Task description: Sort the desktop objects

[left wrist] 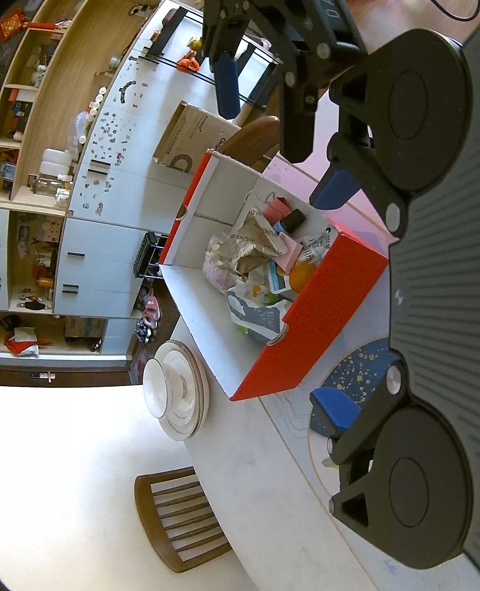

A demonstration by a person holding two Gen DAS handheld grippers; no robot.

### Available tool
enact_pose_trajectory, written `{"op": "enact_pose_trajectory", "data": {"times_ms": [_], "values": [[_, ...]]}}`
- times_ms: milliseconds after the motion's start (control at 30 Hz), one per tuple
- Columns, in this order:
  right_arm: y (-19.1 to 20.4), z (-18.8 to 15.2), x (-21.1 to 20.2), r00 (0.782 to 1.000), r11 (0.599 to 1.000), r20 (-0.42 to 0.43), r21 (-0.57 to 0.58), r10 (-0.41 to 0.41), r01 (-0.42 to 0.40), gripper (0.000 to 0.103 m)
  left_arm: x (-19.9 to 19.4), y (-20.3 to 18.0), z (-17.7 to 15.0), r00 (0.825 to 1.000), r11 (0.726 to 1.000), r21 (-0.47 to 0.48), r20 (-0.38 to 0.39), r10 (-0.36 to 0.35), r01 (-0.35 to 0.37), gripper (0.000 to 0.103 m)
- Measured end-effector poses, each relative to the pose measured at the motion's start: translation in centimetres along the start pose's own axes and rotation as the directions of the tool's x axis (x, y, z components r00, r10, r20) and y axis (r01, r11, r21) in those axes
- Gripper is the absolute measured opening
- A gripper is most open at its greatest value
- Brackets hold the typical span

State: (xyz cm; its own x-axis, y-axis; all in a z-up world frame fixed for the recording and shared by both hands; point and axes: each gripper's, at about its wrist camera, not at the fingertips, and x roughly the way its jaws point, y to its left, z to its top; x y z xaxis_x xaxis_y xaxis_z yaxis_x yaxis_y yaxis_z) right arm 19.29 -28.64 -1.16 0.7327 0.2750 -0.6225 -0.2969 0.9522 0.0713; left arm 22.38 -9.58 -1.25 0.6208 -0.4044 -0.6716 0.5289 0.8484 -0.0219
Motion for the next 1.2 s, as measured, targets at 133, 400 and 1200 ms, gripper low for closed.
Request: {"op": "enact_pose_trajectory", "data": {"times_ms": [133, 400, 1200], "values": [[0.7, -0.6, -0.6, 1.0, 1.0, 0.008, 0.0, -0.011, 0.011, 0.102, -0.8, 0.2, -0.5, 1.0, 1.0, 0.002, 0.015, -0.012, 0.012, 0.103], [1.0, -1.3, -1.4, 0.998, 0.999, 0.034, 0.006, -0.049, 0.048, 0.102, -2.4, 0.1, -1.0, 0.996, 0.999, 0.027, 0.085, -0.021, 0.019, 0.103], [1.4, -2.5, -1.8, 0.998, 0.998, 0.012, 0.027, -0.055, 0.055, 0.102, -2.4, 0.4, -1.4, 0.993, 0.999, 0.044, 0.112, -0.02, 0.016, 0.103]]}}
